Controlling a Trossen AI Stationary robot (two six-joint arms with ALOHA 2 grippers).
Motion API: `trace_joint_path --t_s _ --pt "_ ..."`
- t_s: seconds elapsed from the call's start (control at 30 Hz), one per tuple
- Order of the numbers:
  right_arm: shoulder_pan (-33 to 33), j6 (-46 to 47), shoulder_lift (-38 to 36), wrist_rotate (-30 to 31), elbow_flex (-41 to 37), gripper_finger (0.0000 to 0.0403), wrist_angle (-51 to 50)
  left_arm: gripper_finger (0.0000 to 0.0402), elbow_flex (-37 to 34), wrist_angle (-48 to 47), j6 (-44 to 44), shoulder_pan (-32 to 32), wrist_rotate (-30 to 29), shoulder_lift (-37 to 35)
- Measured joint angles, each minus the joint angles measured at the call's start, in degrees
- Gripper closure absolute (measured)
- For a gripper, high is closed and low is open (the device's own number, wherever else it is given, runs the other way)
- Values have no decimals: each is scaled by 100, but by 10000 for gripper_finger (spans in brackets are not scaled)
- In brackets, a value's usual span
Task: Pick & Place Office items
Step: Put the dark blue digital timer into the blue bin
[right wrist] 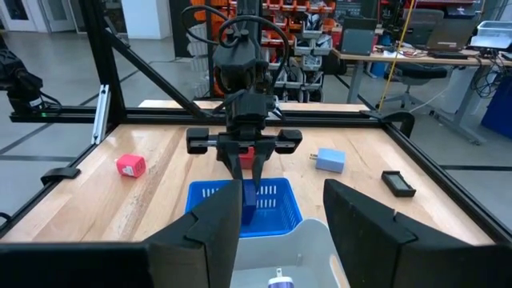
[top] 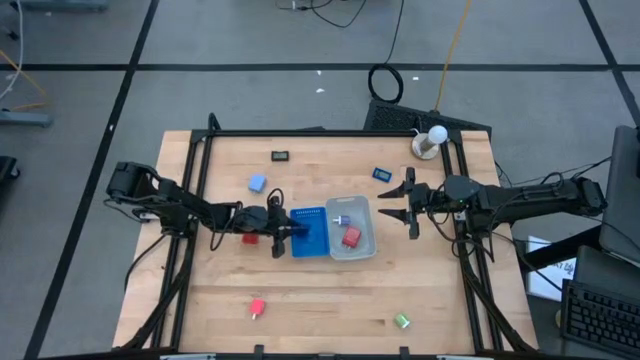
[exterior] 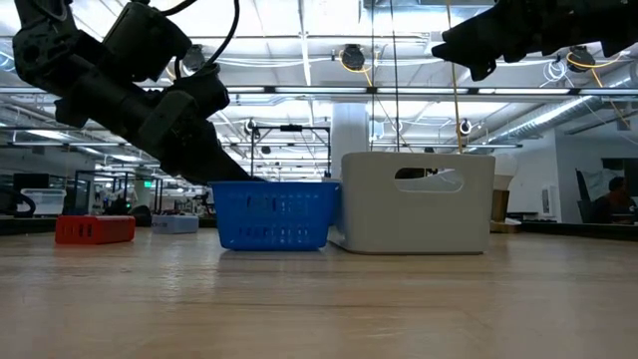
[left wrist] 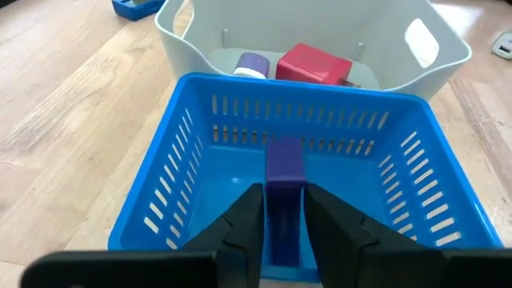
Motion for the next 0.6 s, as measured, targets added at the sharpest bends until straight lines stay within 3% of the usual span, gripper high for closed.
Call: trace_joint_path --t_s 0.5,0.6 --pt "-1 0 2 1 -44 232 3 245 2 458 -125 2 -15 -151" --pt "0 2 2 1 -46 232 3 238 2 418 -245 4 198 -312"
